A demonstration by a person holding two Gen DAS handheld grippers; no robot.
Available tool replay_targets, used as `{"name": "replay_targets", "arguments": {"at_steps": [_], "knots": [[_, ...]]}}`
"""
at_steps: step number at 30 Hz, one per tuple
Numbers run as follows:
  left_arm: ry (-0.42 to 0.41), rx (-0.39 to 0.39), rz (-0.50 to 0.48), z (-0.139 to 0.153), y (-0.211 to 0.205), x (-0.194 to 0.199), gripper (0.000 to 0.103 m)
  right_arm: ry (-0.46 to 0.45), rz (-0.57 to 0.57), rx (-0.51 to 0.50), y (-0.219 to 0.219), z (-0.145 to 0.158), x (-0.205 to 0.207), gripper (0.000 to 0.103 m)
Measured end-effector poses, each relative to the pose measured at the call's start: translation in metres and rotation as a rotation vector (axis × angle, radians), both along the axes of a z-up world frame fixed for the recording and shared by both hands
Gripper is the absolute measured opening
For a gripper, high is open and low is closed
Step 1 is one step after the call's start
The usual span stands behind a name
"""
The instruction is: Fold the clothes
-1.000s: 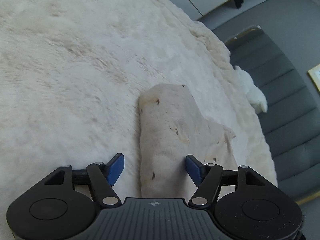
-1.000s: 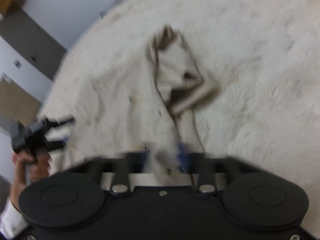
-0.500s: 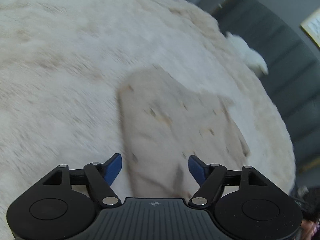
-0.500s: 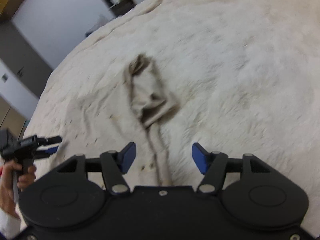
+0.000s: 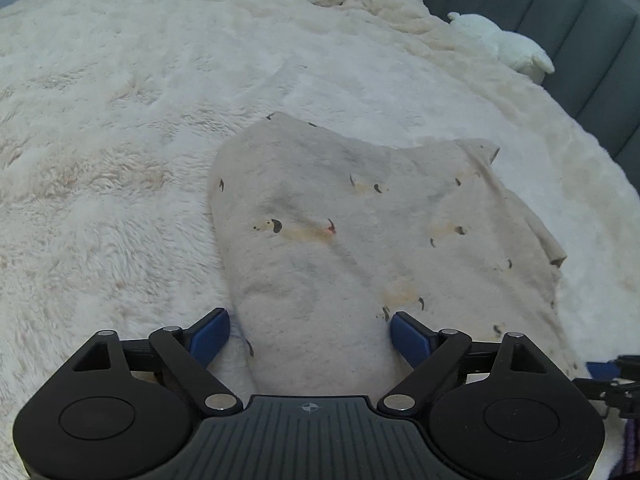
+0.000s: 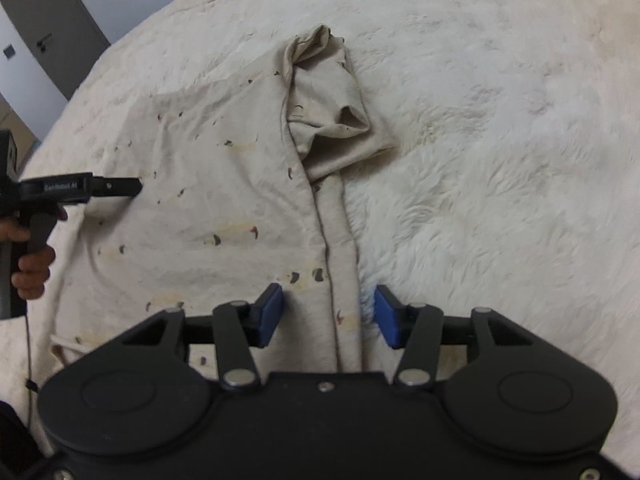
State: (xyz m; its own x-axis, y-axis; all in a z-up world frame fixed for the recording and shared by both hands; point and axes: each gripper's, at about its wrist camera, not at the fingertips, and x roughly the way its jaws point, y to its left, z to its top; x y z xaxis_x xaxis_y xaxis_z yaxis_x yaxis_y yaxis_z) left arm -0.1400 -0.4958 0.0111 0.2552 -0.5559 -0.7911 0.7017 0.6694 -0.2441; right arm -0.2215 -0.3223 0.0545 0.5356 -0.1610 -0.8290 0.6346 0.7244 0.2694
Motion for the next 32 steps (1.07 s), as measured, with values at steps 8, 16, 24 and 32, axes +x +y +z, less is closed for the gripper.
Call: {"name": "replay_targets", "arguments": {"at_steps": [8,16,24,32], "knots": [[-0.005,0.003,0.016,-0.002,-0.002,0.000,0.088,0.090,-0.013,-0.088,0.003,-0.003,0.008,0.061],[0.002,0.000,0.024,-0.002,-0.002,0.000,0.088,0.128,-0.008,-0.122,0.009,-0.005,0.015,0.063],[0.003,0.000,0.026,0.001,-0.001,0.001,0.089,0.143,-0.005,-0.134,0.013,-0.005,0.018,0.064],[0.004,-0.003,0.026,0.004,-0.002,0.002,0.088,0.144,-0.004,-0.134,0.013,-0.005,0.018,0.064]]}}
